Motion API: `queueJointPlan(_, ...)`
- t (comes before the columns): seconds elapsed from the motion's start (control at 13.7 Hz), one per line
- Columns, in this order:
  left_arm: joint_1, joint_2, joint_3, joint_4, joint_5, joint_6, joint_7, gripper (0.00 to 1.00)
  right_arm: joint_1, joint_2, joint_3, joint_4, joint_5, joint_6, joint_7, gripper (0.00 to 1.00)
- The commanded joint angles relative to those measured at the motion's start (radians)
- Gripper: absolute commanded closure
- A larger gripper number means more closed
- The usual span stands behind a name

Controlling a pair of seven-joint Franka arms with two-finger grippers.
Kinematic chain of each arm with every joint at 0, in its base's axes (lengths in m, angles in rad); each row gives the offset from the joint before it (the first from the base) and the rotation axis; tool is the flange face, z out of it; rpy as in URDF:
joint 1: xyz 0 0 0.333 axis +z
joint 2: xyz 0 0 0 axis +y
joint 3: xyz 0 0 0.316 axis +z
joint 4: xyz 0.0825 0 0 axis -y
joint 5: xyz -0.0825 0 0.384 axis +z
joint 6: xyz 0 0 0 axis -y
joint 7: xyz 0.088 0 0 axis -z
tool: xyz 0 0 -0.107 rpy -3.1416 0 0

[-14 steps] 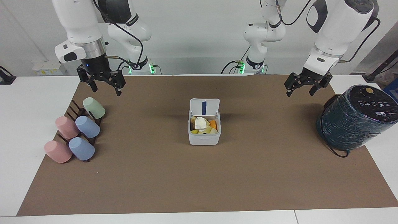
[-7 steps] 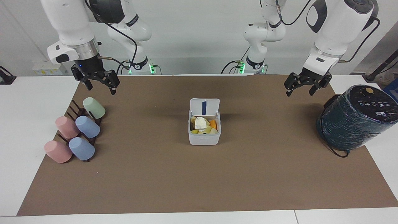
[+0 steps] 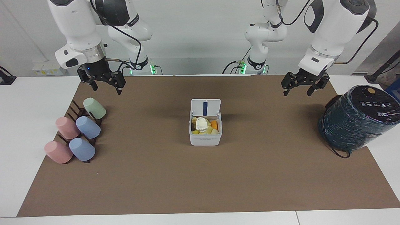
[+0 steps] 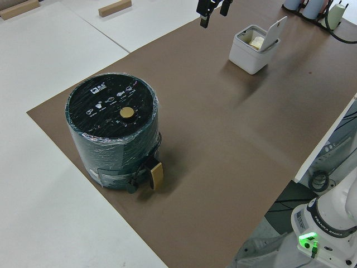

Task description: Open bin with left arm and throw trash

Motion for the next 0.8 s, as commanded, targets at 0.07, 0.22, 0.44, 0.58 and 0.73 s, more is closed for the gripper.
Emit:
queueJointPlan(0.07, -0.009, -0.028, 0.005, -0.029, 0.003, -0.012, 0.021, 0.0, 0.002, -0.035, -0.009, -0.047, 0.018, -0.007, -0.059, 0.0)
queueJointPlan(0.22, -0.008, -0.028, 0.005, -0.027, 0.003, -0.012, 0.022, 0.0, -0.001, -0.038, -0.01, -0.055, 0.056, -0.002, -0.058, 0.0)
queueJointPlan(0.44, -0.008, -0.031, 0.005, -0.028, 0.003, -0.011, 0.021, 0.0, -0.004, -0.043, -0.01, -0.059, 0.067, 0.001, -0.062, 0.0)
queueJointPlan(0.58, -0.008, -0.031, 0.005, -0.029, 0.003, -0.008, 0.021, 0.0, -0.004, -0.043, -0.01, -0.06, 0.065, 0.007, -0.062, 0.0)
queueJointPlan(0.73, -0.008, -0.031, 0.005, -0.029, 0.003, -0.006, 0.021, 0.0, -0.007, -0.041, -0.01, -0.061, 0.065, 0.01, -0.064, 0.0)
